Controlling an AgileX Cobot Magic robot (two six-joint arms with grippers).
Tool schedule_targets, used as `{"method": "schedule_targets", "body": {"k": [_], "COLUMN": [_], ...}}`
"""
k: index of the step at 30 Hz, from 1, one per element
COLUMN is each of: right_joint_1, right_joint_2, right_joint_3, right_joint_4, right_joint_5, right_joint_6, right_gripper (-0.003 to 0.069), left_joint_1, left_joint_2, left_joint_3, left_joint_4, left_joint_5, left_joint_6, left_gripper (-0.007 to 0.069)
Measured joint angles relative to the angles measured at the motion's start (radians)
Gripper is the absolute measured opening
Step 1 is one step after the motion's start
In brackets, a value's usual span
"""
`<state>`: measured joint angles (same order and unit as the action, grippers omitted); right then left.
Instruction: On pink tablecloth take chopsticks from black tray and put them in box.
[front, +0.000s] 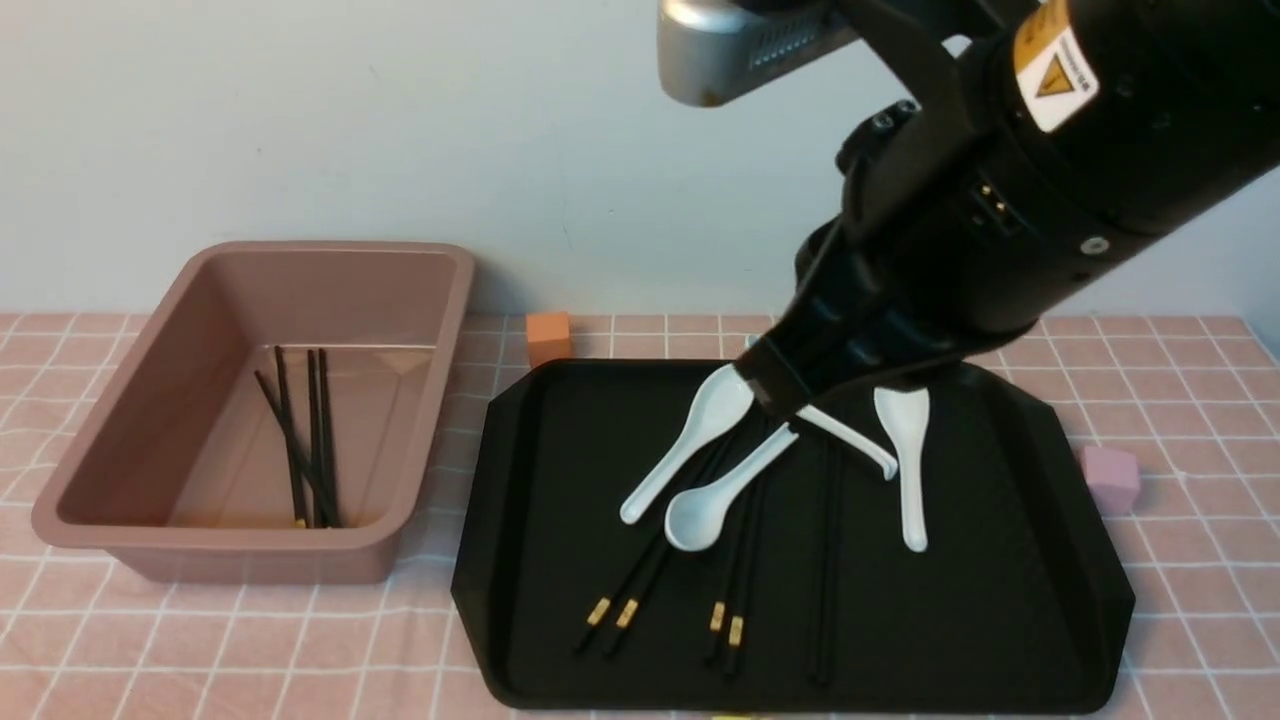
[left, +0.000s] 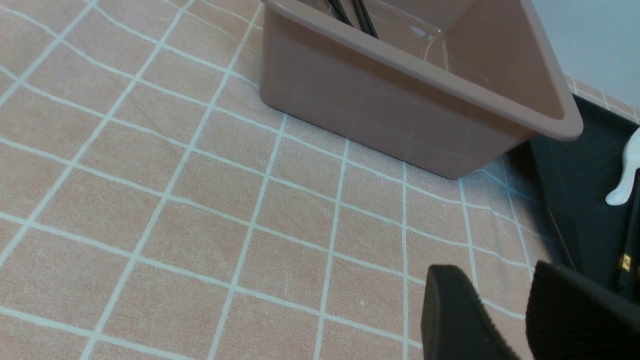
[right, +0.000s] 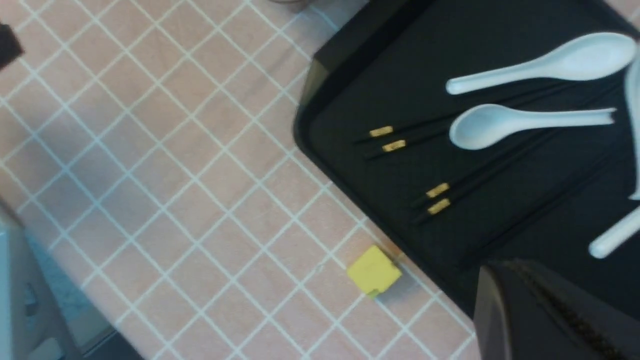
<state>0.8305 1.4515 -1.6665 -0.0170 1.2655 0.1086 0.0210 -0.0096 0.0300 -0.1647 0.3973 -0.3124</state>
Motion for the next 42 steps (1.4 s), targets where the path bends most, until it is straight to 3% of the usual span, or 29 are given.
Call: {"method": "schedule_targets", "body": {"k": [6, 9, 14, 15, 18, 24, 34, 42], "right_joint_1": [-0.057, -0.126, -0.330, -0.330, -0.491, -0.700, -0.760, -0.758], "right_joint_2": [-0.086, -0.171, -0.399, -0.409, -0.598, -0.967, -1.418, -1.462], "right_joint_3": [0.143, 0.318, 0.710, 0.725, 0.984, 1.349, 1.671, 1.677], "right_joint_4": [-0.044, -0.035, 0.049, 0.052, 0.101, 0.104, 0.085, 0.078], "right_joint_5": [-0.024, -0.137, -0.468, -0.479, -0.629, -0.764, -0.833, -0.862], "right_joint_6": [-0.012, -0.022, -0.024, -0.024, -0.025, -0.070, -0.123, -0.124], "right_gripper": [-0.0007, -0.0007, -0.0007, -0.0007, -0.0006, -0.0006, -0.0006, -0.0006], "left_joint_1": [0.000, 0.000, 0.000, 0.000, 0.000, 0.000, 0.000, 0.000], "left_joint_2": [0.000, 0.000, 0.000, 0.000, 0.000, 0.000, 0.000, 0.000], "left_joint_3": [0.000, 0.000, 0.000, 0.000, 0.000, 0.000, 0.000, 0.000], "left_joint_4": [0.000, 0.000, 0.000, 0.000, 0.000, 0.000, 0.000, 0.000], "left_joint_5": [0.000, 0.000, 0.000, 0.000, 0.000, 0.000, 0.000, 0.000], "left_joint_6": [0.000, 0.000, 0.000, 0.000, 0.000, 0.000, 0.000, 0.000], "left_gripper": [0.0239, 0.0239, 0.0239, 0.0239, 0.0239, 0.0239, 0.0239, 0.0239]}}
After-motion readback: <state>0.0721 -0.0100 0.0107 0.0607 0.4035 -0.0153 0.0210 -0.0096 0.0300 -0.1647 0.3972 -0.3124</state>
